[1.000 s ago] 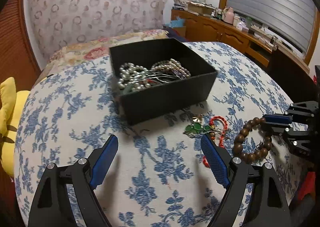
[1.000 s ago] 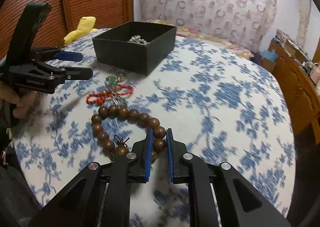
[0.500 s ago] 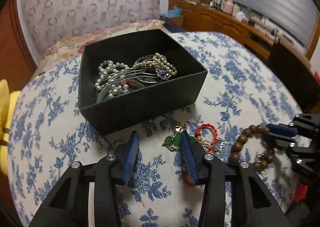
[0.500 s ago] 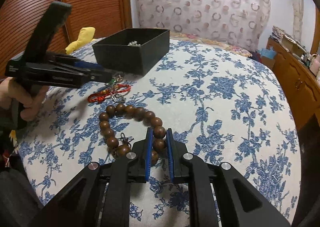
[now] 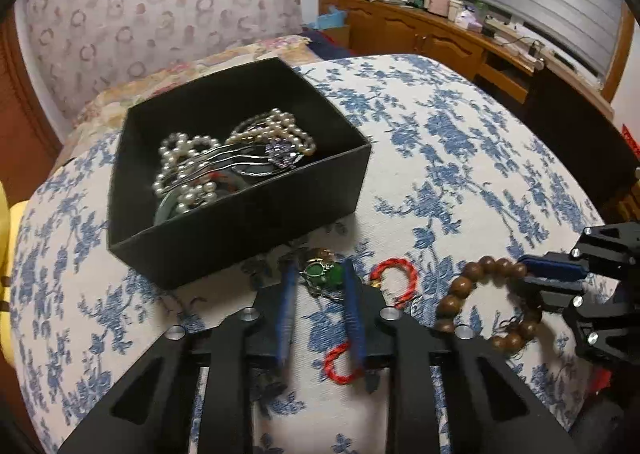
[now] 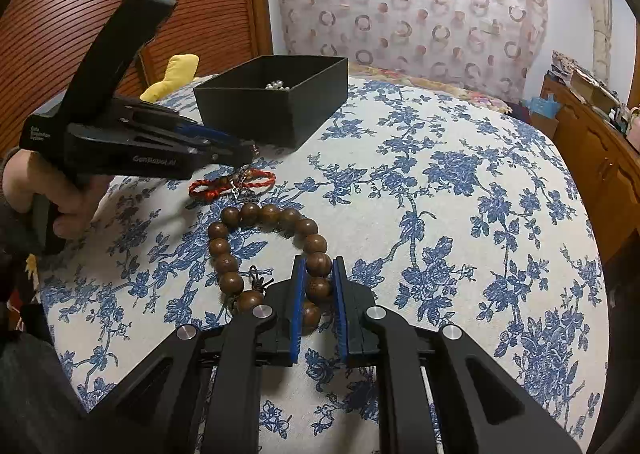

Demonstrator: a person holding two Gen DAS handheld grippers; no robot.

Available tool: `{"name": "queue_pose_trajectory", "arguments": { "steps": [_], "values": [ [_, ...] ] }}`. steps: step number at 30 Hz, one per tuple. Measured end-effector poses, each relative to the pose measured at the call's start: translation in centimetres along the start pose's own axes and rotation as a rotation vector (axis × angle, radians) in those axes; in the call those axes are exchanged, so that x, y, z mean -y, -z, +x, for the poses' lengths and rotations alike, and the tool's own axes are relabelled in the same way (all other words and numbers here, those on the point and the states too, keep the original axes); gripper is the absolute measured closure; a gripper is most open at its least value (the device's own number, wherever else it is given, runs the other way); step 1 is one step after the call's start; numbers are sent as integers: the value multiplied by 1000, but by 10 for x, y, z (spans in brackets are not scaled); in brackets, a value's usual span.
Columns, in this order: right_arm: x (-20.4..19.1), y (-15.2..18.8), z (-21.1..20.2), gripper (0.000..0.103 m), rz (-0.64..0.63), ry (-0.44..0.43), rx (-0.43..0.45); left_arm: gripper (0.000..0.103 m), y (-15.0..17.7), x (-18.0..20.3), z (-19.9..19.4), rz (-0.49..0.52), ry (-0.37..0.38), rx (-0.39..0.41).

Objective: Organize jewelry
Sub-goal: 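Grasp the brown bead bracelet with the right tool while the left tool grasps the jade pendant, then lift the bead bracelet and jade pendant into the black box and release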

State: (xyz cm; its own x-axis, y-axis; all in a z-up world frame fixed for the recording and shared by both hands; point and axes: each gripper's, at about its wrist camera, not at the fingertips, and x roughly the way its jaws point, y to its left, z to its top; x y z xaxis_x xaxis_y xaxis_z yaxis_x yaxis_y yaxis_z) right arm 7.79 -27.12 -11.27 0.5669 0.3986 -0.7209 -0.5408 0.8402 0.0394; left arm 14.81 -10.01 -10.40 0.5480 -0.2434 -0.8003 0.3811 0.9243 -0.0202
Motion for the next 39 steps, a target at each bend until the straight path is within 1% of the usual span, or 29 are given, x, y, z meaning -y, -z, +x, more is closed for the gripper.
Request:
{"name": "queue_pose_trajectory", "arguments": {
  "steps": [3, 5, 11, 15, 19, 27, 31, 39],
  "values": [
    [0, 0, 1, 88, -1, 0, -1, 86, 3, 1, -3, 5, 11, 10],
    [-1, 1, 1, 88, 1, -3, 0, 87, 7, -4, -7, -10, 16, 12],
    [-1, 1, 2, 88, 4, -6, -2, 87, 24, -20, -21, -63, -6, 36],
    [-1, 2, 2, 88, 6, -5, -6, 87, 35, -30, -37, -97, -10, 66],
    [-1, 1, 4, 87, 0, 0, -13, 87, 42, -39, -54, -135, -16, 115],
    [-6, -1, 6, 87, -24, 34, -25, 87, 33, -42, -81, -140, -8, 212],
    [-6, -2, 6, 87, -25, 33, -29, 87, 26, -37, -96, -132, 4, 259],
    [-6, -12, 14, 87, -30, 27, -44, 87, 17, -32, -114, -114, -5, 307]
  ]
}}
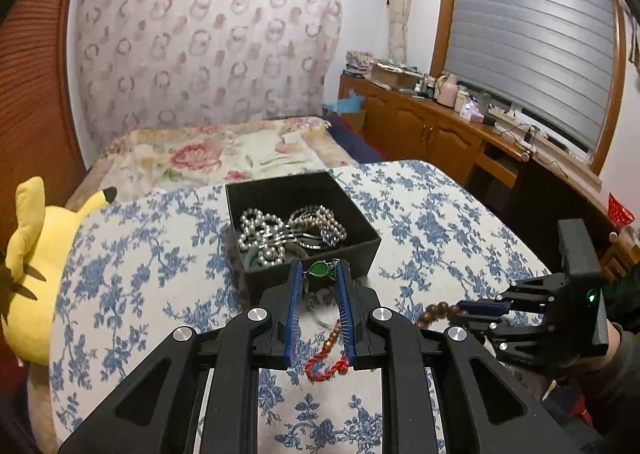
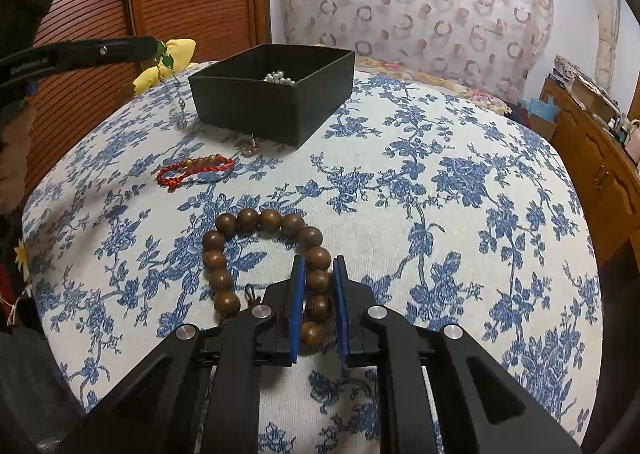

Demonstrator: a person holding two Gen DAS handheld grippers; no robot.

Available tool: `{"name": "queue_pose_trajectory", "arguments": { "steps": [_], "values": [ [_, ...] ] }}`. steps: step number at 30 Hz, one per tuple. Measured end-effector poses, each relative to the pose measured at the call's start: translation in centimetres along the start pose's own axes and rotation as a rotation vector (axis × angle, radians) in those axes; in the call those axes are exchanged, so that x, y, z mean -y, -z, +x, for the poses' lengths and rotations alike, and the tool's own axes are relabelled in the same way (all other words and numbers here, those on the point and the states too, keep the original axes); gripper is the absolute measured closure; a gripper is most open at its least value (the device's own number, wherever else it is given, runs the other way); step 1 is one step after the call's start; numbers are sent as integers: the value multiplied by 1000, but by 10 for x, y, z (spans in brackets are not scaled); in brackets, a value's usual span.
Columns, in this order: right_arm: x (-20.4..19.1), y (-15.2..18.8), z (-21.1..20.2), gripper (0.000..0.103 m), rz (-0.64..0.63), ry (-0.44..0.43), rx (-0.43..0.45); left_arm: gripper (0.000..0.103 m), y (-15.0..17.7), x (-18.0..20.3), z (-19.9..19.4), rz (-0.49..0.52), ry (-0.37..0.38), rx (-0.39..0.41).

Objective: Organize jewelry
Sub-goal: 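Lift the bead bracelet and jade pendant into the black box and release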

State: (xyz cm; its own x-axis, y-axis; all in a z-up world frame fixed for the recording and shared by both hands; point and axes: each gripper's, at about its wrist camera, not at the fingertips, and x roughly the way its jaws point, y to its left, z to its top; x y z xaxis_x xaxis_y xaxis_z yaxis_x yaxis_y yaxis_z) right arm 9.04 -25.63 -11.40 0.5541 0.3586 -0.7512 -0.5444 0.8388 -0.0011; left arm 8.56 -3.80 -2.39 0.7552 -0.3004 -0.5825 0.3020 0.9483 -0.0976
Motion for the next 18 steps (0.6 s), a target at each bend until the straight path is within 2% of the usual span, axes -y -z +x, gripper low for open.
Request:
{"name": "queue_pose_trajectory", "arguments": {
  "steps": [5, 18],
  "values": [
    [0, -7, -3, 88, 0, -11, 16, 87, -9, -3, -1, 4, -8, 17],
    [-6, -77, -52, 88, -75, 19, 214, 87, -39, -13, 10, 13, -26, 42]
  ]
}}
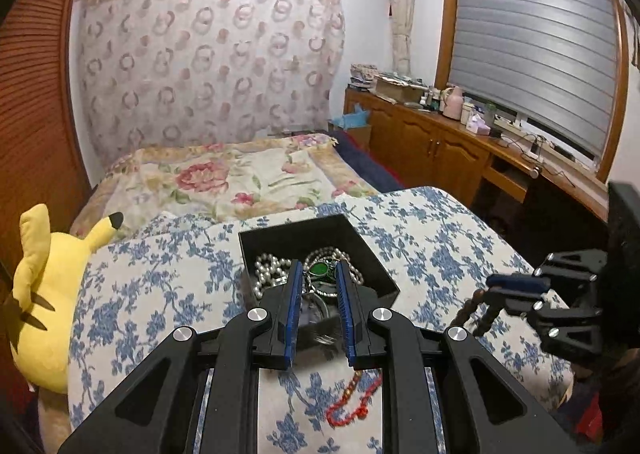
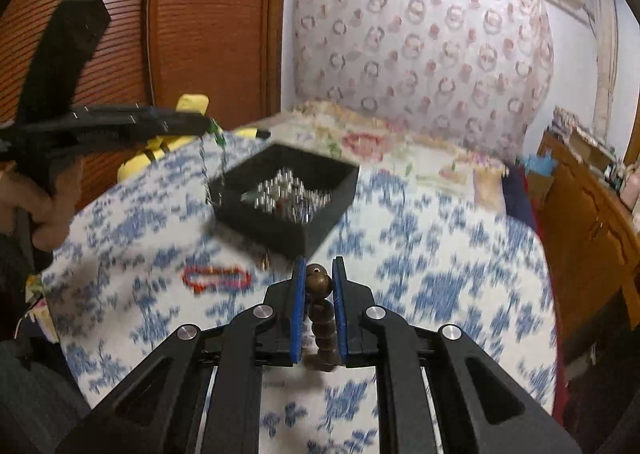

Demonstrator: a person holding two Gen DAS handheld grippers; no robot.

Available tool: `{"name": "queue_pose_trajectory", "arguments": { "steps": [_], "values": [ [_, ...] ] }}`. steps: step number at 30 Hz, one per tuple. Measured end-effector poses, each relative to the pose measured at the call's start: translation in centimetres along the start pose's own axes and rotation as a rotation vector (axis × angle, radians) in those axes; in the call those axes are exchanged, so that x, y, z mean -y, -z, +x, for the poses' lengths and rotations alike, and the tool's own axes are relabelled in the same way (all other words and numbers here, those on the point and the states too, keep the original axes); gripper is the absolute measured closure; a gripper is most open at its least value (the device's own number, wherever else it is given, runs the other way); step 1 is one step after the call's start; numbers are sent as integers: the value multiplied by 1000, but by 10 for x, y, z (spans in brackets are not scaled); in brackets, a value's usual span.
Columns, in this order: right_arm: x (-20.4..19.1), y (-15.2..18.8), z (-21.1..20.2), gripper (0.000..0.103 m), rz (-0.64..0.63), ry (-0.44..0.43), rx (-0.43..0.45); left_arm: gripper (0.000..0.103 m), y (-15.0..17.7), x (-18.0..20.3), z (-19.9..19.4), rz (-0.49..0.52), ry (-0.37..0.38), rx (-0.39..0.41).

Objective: Organize jewelry
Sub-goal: 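Lift the bead bracelet and jade pendant into the black box and release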

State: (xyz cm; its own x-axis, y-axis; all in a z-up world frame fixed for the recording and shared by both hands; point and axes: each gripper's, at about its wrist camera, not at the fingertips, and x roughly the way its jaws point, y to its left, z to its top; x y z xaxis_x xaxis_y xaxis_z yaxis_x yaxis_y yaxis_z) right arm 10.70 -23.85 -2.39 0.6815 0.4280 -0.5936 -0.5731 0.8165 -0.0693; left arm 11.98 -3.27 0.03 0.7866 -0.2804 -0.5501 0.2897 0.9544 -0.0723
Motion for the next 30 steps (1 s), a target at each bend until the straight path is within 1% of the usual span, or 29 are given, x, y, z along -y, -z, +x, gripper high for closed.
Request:
{"name": "queue_pose_trajectory", "arguments": {
  "steps": [6, 10, 15, 21, 22, 24, 28, 29, 30],
  "values": [
    [12, -34, 7, 88, -4, 11, 49, 87, -12, -4, 10, 1, -9, 9],
    [20, -53, 16, 88, 1, 12, 68, 87, -17, -9, 24, -12, -17, -2],
    [24, -72, 31, 88, -16, 24, 74, 87, -14, -15, 45, -29, -19, -34],
    [27, -87, 48, 88, -13, 15, 72, 86, -11, -20, 57, -46, -27, -54],
    [27, -89, 51, 88, -8, 6, 72, 85, -10, -21, 57, -50, -33, -53],
    [25, -94, 57, 88, 0, -12, 76, 71, -8, -22, 56, -55, -35, -50],
    [19, -105, 66, 88, -3, -38, 86, 60, -5, -27, 52, -63, -46, -42],
    [17, -106, 68, 88, -6, -44, 85, 54, -4, -28, 51, -66, -49, -42],
    [15, -108, 71, 88, -10, -46, 85, 52, -3, -29, 49, -67, -55, -40]
  ]
}}
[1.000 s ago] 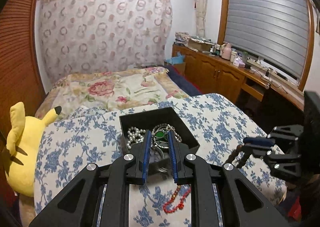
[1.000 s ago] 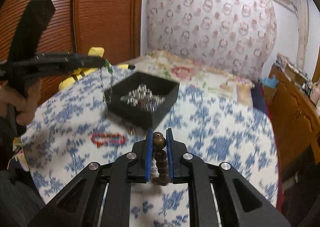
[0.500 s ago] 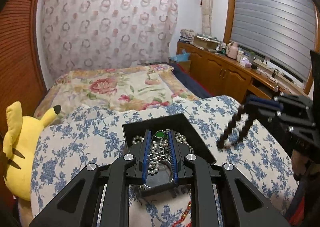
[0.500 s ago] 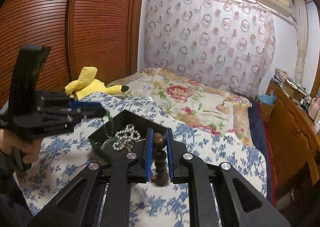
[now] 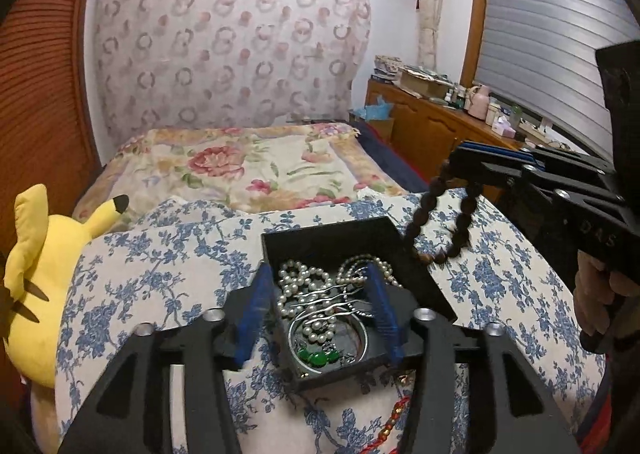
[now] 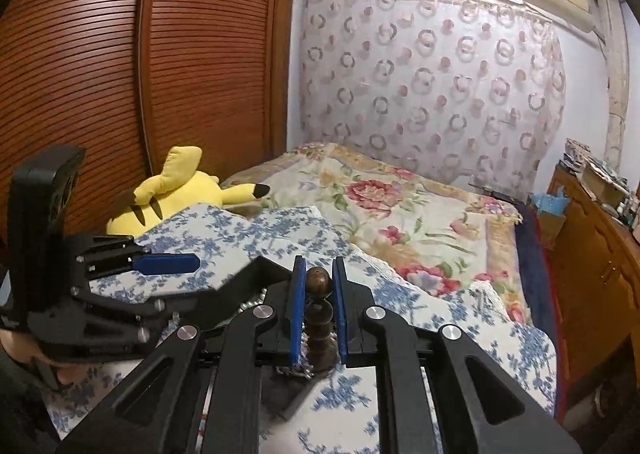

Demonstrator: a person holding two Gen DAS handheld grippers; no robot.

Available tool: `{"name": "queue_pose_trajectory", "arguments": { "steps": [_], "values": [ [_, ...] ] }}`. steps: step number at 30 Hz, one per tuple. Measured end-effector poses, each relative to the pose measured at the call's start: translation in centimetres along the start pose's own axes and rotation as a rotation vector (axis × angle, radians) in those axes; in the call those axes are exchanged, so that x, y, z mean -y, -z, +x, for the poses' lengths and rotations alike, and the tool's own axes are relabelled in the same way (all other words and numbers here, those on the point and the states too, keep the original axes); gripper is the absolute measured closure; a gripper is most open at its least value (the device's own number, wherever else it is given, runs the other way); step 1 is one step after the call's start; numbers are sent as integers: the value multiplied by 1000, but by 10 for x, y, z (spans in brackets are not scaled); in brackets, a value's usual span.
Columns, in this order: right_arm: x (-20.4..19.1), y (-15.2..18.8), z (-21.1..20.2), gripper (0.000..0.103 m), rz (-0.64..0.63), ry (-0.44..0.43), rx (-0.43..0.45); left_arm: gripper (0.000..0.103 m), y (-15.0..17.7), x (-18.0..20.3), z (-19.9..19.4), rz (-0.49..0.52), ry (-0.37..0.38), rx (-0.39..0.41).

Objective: Organize jewelry
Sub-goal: 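Lift the bead bracelet and jade pendant into the black box and release, then grasp the red cord bracelet with the left tool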

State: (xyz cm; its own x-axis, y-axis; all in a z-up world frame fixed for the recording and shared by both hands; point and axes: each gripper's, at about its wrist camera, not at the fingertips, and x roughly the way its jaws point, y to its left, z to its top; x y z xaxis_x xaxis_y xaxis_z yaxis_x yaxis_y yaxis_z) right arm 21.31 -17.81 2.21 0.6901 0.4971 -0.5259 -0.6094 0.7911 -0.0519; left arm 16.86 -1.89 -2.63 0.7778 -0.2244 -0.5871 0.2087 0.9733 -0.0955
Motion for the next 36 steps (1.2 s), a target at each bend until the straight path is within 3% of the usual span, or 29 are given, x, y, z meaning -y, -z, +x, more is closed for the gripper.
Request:
{"name": "queue_pose_trajectory", "arguments": {
  "steps": [3, 14, 16, 18, 23, 36],
  "values": [
    [-7, -4, 10, 88, -8, -12, -9, 47, 3, -2, -2, 3, -15, 0],
    [-11, 13, 42, 87, 18, -35, -90, 43, 13, -12, -9, 8, -38, -13],
    [-9, 15, 41, 78, 27, -34, -87, 43, 15, -12, -11, 10, -42, -15],
    [-7, 17, 36, 73, 33, -35, -81, 41, 18, -12, -13, 12, -42, -18],
    [-8, 30, 10, 73, 31, -54, -70, 40, 32, -11, -21, 21, -40, -31],
    [-36, 110, -31, 73, 12, -83, -153, 40, 82, 18, -23, 80, 51, -141]
  ]
}}
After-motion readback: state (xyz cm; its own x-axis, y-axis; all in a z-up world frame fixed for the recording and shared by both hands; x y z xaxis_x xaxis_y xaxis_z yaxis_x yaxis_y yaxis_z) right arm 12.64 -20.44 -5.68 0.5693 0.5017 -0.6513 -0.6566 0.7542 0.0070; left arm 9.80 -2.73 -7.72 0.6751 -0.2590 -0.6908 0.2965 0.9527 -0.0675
